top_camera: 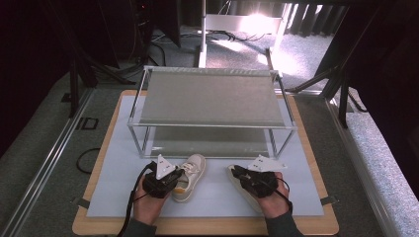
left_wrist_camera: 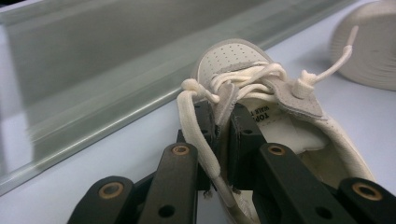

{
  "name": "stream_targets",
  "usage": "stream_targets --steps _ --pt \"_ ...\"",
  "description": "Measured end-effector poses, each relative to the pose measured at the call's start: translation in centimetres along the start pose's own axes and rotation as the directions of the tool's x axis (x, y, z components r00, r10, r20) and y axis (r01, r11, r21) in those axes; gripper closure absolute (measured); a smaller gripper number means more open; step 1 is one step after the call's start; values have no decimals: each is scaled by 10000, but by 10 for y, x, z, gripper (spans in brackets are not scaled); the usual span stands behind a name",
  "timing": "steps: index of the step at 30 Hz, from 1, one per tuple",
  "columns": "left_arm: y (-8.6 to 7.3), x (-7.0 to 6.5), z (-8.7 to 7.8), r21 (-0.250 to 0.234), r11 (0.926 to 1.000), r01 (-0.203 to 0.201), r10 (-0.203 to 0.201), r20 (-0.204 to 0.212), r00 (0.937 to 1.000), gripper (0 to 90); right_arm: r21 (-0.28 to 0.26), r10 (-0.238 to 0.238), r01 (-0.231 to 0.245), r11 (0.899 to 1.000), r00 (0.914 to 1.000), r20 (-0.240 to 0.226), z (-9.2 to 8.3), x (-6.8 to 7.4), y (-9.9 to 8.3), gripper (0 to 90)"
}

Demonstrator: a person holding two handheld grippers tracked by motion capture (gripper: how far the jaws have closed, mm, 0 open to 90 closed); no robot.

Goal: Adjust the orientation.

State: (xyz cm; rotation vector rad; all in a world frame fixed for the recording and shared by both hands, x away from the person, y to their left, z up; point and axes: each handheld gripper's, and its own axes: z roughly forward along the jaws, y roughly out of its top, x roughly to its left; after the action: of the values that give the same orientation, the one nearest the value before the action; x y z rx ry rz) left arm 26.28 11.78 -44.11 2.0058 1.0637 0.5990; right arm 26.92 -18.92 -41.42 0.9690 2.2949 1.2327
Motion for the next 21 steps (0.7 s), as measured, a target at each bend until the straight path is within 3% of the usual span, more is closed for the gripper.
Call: stream_targets --steps 4,8,17,19,21 --pt "-1 1 -1 55 10000 62 -59 -525 9986 820 4 43 -43 10000 10000 33 -1 -1 -1 801" --pt "-3 -1 0 139 9999 43 -34 -631 9980 820 -10 58 -58 10000 10000 52 -2 -2 -1 801" --pt "-8 0 4 226 9996 191 -182 -404 9990 802 -104 134 -132 9999 9997 199 -8 -7 -2 806" --pt "-8 1 3 113 9992 377 -379 135 9992 728 -107 174 -172 9998 9995 250 -9 -9 -2 797" --pt "-8 1 3 13 9992 411 -411 137 9991 636 -140 198 -194 9997 9994 293 -11 -12 -3 785"
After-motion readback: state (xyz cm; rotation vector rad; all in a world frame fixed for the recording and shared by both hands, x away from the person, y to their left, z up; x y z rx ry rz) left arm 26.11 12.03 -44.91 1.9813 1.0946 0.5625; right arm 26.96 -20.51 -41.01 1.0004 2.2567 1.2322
